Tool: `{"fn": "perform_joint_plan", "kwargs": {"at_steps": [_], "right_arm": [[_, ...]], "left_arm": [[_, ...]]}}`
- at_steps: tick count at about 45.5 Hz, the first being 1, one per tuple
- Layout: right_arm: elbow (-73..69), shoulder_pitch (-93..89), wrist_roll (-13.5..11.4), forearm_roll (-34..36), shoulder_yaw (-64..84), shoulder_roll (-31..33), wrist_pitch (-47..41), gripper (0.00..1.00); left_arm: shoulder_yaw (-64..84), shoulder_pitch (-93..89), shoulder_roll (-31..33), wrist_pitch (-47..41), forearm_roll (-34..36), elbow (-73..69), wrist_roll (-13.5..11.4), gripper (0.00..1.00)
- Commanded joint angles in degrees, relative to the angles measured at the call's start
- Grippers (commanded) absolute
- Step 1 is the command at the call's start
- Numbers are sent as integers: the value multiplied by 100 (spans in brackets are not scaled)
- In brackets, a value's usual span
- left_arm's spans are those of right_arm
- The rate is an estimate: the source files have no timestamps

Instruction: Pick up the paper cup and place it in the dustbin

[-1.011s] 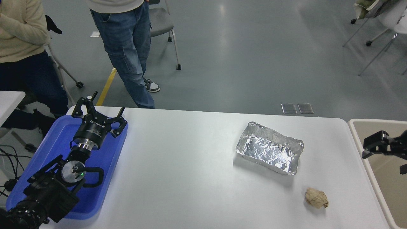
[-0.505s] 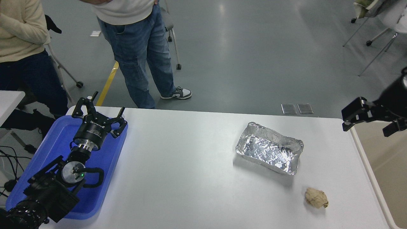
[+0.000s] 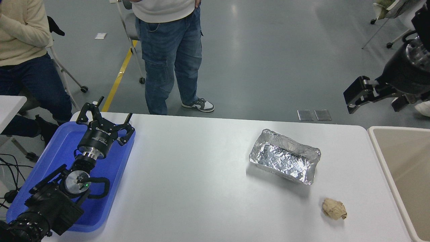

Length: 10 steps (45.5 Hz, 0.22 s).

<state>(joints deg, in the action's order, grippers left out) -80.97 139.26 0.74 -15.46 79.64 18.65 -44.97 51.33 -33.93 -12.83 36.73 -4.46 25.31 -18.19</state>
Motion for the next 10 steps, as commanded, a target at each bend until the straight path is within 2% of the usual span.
{"fn": "perform_joint_plan", "kwargs": {"at_steps": [1,10], "right_arm": [[-7,-31,-12,-150,25,-134,-3,100],[28,-40,-12,-133,78,-108,-3,100]], "left_arm": [[0,0,0,1,-2,0,0,100],[0,0,0,1,-2,0,0,100]]}}
